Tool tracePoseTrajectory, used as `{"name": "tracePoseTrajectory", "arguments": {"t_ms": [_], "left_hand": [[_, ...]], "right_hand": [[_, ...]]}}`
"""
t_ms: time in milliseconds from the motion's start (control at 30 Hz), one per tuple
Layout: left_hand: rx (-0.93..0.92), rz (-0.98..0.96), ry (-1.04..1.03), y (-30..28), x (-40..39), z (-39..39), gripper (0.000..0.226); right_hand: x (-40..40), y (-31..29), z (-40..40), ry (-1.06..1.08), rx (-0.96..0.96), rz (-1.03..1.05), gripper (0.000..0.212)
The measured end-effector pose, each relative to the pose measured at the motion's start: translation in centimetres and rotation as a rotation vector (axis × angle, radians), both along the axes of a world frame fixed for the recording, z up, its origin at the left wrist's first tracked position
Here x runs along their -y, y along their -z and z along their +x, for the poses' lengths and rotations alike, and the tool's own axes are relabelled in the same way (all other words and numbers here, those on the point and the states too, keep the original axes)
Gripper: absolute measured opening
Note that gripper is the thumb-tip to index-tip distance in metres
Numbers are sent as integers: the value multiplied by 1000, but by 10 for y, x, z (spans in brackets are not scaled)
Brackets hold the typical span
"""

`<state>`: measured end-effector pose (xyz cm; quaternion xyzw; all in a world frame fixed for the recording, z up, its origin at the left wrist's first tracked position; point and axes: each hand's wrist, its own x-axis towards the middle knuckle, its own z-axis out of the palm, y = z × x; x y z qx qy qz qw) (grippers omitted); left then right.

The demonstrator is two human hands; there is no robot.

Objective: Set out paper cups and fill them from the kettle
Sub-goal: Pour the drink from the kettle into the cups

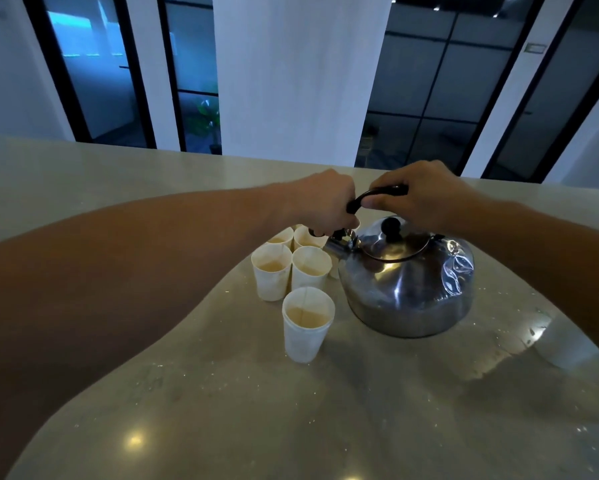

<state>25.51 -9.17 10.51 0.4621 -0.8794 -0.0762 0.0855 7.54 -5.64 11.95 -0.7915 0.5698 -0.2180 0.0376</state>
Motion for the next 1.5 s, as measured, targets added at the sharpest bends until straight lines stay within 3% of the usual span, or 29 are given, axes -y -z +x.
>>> {"name": "tracePoseTrajectory", "arguments": {"t_ms": [400,1500], "left_hand": [[-34,0,-7,9,-1,1,27],[-65,58,-25,16,8,3,28]], "right_hand": [[9,-1,3,-37,-109,11,32],[20,-2,7,-83,-148,14,32]]}}
